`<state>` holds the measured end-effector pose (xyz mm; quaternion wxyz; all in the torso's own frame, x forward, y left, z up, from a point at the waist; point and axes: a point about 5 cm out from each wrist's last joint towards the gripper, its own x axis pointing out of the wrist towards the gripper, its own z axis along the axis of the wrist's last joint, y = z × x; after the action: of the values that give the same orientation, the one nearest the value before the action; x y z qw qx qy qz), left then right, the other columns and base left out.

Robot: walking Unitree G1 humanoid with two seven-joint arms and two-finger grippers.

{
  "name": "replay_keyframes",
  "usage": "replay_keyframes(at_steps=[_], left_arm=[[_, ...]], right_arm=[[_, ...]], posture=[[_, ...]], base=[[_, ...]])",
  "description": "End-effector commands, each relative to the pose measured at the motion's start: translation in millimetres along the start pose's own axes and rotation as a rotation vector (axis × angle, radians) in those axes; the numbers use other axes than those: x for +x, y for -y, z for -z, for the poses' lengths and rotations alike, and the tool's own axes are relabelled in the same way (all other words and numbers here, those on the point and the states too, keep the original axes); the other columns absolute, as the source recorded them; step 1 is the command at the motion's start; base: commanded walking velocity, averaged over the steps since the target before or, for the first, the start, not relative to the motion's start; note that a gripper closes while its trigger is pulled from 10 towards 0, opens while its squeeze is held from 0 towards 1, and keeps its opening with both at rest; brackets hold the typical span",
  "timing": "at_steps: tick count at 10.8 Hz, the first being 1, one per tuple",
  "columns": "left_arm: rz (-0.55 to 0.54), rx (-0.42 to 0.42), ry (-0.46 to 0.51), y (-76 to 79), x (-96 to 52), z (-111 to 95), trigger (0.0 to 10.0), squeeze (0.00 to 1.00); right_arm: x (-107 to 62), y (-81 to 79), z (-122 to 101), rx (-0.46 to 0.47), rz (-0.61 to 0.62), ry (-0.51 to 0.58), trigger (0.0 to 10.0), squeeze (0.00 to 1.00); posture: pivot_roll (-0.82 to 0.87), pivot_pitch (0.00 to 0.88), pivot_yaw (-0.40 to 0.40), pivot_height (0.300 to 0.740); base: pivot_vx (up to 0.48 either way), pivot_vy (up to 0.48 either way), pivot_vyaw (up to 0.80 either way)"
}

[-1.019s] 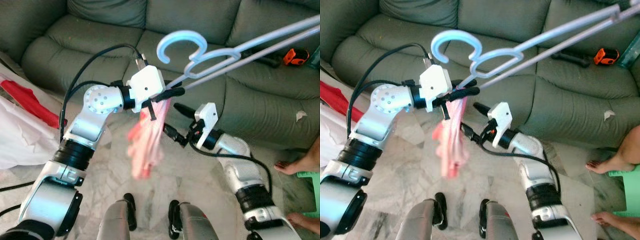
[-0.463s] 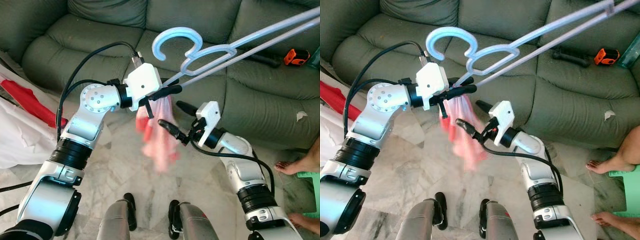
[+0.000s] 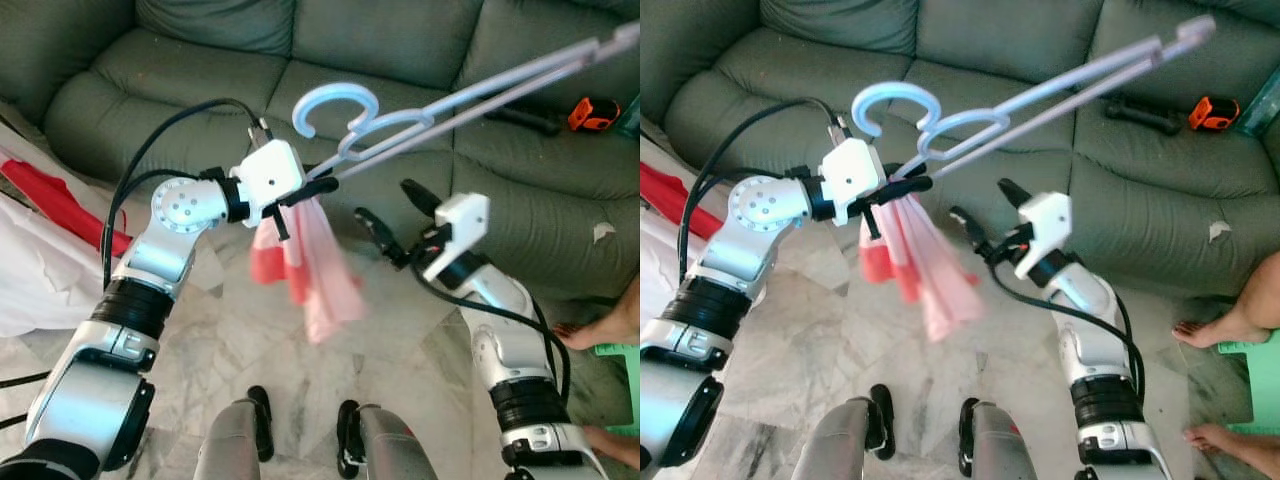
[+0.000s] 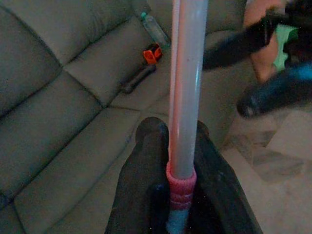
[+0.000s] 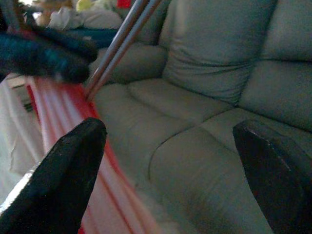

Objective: Hang hanger

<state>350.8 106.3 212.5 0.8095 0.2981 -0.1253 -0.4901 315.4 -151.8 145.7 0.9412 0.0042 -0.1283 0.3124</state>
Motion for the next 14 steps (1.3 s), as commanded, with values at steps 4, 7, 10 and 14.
replay_keyframes(at_steps=[4,7,10,14], left_arm=[[0.072,0.054,0.073,0.3,-0.7,-19.8,0.0,0.0],[0.128,0.056,0.144,9.5,3.7,-35.0,0.0,0.0],[0.128,0.042,0.133,14.1,6.2,-31.6,0.0,0.0],[0.136,0.043,0.153,14.1,6.1,-38.4,0.0,0.0]], right_arm=[[0.9,17.5,3.7,-0.058,0.152,-0.02,10.0,0.0],[14.0,12.4,7.2,-0.041,0.12,-0.031,10.0,0.0],[19.8,-23.6,14.4,0.038,-0.124,-0.055,10.0,0.0],[1.0,-24.7,24.2,0.06,-0.158,-0.113,10.0,0.0]], posture=[[-0.02,0.237,-0.015,0.74],[-0.02,0.239,-0.015,0.74],[-0.01,0.241,-0.018,0.74],[-0.02,0.247,-0.018,0.74]], base=[[0.0,0.0,0.0],[0.0,0.0,0.0],[0.0,0.0,0.0],[0.0,0.0,0.0]])
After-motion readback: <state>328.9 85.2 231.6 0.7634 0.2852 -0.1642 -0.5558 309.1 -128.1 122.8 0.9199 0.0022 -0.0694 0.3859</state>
